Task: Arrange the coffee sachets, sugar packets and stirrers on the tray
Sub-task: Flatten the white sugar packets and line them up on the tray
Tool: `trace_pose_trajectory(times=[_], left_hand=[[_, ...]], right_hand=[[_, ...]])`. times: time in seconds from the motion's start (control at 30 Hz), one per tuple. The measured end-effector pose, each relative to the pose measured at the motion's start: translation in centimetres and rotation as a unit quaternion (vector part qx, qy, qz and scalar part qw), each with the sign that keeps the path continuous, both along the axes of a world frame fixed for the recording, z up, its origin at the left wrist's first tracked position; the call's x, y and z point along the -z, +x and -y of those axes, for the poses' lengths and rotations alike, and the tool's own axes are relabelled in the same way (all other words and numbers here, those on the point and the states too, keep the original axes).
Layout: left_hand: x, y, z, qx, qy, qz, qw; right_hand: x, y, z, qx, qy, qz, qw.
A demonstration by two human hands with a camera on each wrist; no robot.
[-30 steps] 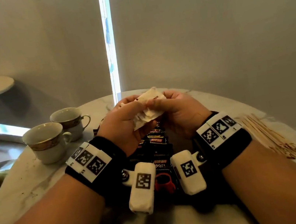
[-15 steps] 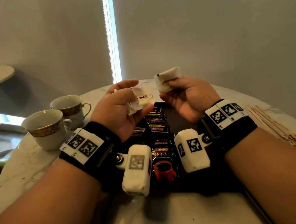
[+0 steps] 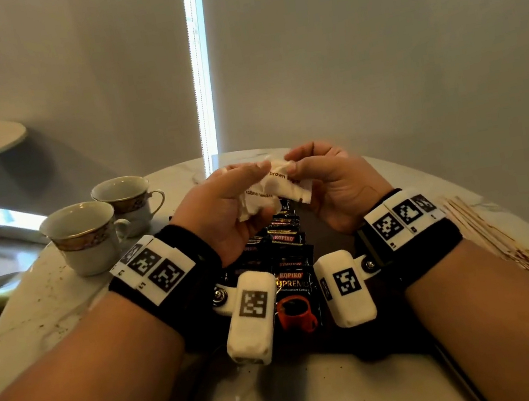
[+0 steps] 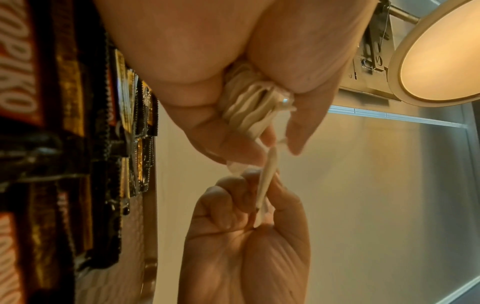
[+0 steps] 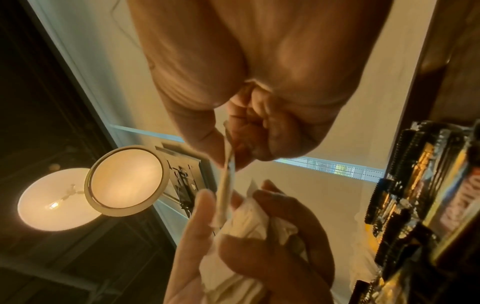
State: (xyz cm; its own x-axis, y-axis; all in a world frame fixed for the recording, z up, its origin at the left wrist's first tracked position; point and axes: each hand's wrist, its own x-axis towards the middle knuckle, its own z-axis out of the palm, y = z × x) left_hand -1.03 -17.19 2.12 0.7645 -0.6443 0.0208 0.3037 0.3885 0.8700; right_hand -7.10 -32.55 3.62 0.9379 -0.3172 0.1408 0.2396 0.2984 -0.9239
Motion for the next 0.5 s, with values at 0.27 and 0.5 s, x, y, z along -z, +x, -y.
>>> trace_pose_trajectory(times=[0.27,0.5], left_hand=[[-0.2,0.4,0.0,-0.036,-0.005,0.006,0.999],[-0.7,0.5,-0.3,-0.079,-0.047,-0.038,0.995]], right_hand=[[-0.3,-0.4,-0.4,-0.030,-0.080,-0.018,0.996],[-0.6,0.8,3.9,0.140,-0.028,-0.059,0.988]])
